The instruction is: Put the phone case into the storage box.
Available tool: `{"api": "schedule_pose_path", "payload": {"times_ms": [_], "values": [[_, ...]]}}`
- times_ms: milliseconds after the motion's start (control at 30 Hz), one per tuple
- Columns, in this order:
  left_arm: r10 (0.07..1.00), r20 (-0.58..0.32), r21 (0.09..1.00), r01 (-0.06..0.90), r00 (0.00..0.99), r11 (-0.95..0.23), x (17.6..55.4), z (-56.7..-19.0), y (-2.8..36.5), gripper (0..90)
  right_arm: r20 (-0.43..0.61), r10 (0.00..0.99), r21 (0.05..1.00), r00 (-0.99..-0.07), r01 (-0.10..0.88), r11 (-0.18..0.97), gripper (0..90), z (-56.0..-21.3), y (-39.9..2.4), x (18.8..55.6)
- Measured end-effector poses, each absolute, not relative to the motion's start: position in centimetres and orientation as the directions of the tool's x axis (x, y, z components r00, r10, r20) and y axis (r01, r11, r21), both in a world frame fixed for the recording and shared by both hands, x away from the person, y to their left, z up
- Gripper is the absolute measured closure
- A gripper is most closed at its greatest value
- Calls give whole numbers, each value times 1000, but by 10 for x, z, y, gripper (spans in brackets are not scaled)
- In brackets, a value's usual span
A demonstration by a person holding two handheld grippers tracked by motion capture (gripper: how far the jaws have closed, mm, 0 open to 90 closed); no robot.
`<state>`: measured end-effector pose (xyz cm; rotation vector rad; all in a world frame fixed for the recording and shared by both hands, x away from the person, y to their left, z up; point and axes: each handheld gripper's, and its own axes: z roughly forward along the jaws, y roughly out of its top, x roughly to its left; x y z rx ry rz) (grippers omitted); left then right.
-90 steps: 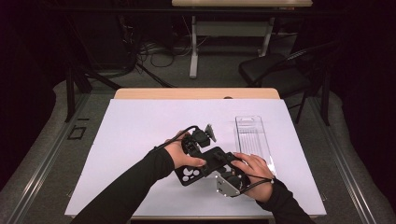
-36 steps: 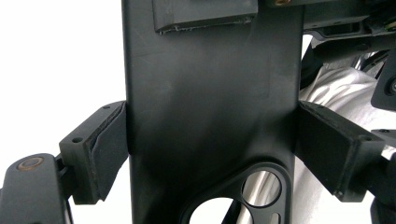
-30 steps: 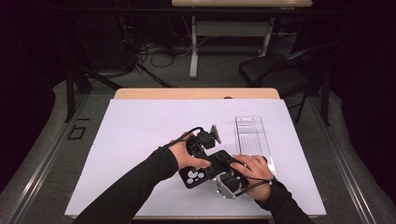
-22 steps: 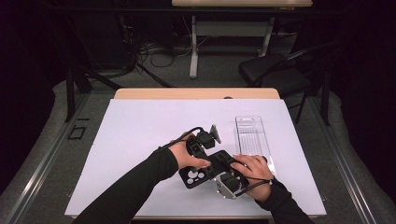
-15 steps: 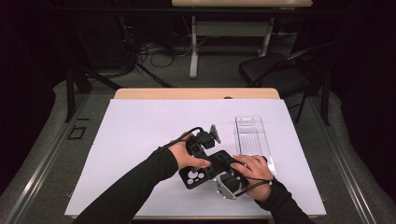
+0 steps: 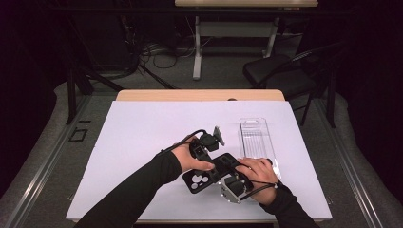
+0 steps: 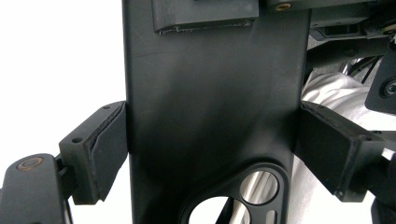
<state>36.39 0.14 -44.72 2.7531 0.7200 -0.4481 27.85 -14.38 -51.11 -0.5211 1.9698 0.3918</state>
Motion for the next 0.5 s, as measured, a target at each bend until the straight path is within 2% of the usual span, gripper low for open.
{"api": "schedule_pose_path", "payload": {"times_ms": [500], "values": [[427,-366,177,512,827,-840,365,-447,3,140,-910,-177,48,-375,-519,853,849,-512,-144,278]]}}
